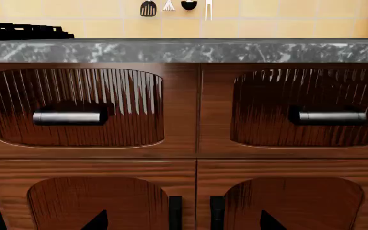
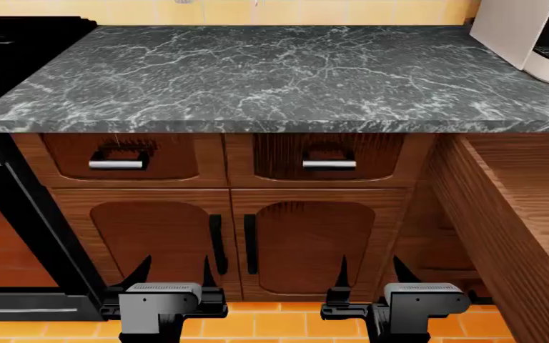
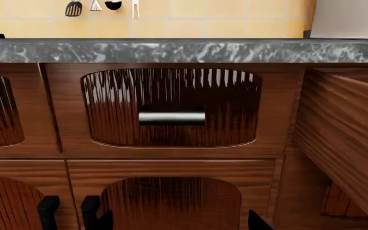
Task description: Place the bar in the bowl and close the drawer.
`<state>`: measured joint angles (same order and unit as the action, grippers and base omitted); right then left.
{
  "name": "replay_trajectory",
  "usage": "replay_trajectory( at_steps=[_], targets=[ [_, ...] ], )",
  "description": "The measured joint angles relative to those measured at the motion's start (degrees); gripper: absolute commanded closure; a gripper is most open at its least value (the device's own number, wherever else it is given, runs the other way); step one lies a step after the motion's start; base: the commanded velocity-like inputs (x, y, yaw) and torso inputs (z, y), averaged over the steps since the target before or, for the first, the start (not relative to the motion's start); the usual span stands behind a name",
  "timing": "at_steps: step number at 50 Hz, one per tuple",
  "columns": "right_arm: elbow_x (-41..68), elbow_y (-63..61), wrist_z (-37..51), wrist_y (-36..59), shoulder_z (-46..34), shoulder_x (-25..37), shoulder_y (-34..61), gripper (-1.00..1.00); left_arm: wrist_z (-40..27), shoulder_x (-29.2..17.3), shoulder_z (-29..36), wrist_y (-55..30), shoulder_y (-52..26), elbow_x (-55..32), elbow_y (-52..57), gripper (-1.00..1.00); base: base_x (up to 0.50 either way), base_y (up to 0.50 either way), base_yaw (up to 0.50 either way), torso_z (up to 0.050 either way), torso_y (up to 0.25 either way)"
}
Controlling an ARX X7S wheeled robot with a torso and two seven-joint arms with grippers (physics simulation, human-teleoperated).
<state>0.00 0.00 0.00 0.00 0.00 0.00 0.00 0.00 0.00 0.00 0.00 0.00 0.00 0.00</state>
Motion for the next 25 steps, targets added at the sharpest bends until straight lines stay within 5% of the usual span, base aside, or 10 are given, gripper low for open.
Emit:
replay_trajectory(
  at_steps=[11,25],
  targets=[
    [1.02,-0.16,2.34,-0.28,-1.33,1.12,-0.22,-1.0,-1.31,-1.27,1.5,-0.24,-0.06,-1.18,-0.04,-1.0,0.0,0.0,0.0,0.002,-0.002],
    [3.18,-7.01,5.06,3.33,-2.64,3.2,-1.86,-1.0,-4.11,-3.14,2.66,-3.79,1.4,-2.89,7.02,-1.0,0.0,0.0,0.0,0.05,-0.009]
  ],
)
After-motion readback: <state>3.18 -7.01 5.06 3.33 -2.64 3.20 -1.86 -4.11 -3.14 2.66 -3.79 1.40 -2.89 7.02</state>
